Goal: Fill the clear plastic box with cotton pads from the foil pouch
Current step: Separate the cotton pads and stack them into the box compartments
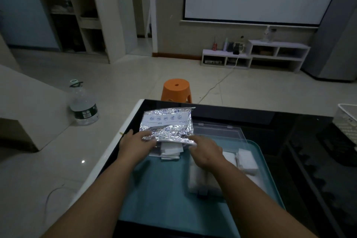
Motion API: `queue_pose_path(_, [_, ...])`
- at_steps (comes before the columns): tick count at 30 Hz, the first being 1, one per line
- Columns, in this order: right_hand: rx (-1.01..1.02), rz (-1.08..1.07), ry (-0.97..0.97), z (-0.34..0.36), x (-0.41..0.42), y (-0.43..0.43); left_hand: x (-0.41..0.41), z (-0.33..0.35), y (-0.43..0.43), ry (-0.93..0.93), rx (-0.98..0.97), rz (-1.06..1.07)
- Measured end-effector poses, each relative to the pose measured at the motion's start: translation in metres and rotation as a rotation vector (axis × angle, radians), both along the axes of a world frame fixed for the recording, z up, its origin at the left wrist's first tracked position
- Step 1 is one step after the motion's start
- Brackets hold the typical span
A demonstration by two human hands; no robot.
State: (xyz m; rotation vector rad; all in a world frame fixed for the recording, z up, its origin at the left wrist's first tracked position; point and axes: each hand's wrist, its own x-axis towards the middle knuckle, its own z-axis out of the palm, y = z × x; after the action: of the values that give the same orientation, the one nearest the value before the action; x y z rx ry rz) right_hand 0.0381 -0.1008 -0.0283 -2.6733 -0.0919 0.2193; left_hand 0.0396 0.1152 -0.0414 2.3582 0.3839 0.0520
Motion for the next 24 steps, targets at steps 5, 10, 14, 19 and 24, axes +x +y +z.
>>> queue_pose_path(5, [-0.022,0.001,-0.024,0.005,-0.005,0.004,0.000,0.002,0.008,-0.007,-0.401,0.028])
queue_pose_path(10, [0.091,-0.051,-0.116,0.011,-0.008,0.005,0.000,0.008,0.014,-0.052,-0.374,0.207])
queue_pose_path(14, [0.220,-0.049,-0.176,0.014,-0.009,0.007,0.004,0.005,0.015,-0.037,-0.350,0.224])
queue_pose_path(19, [0.266,-0.066,-0.172,0.012,-0.008,0.006,0.004,-0.002,0.014,-0.043,-0.363,0.245])
queue_pose_path(24, [0.348,-0.139,-0.126,0.005,-0.005,0.004,0.004,0.002,0.013,-0.009,-0.326,0.249])
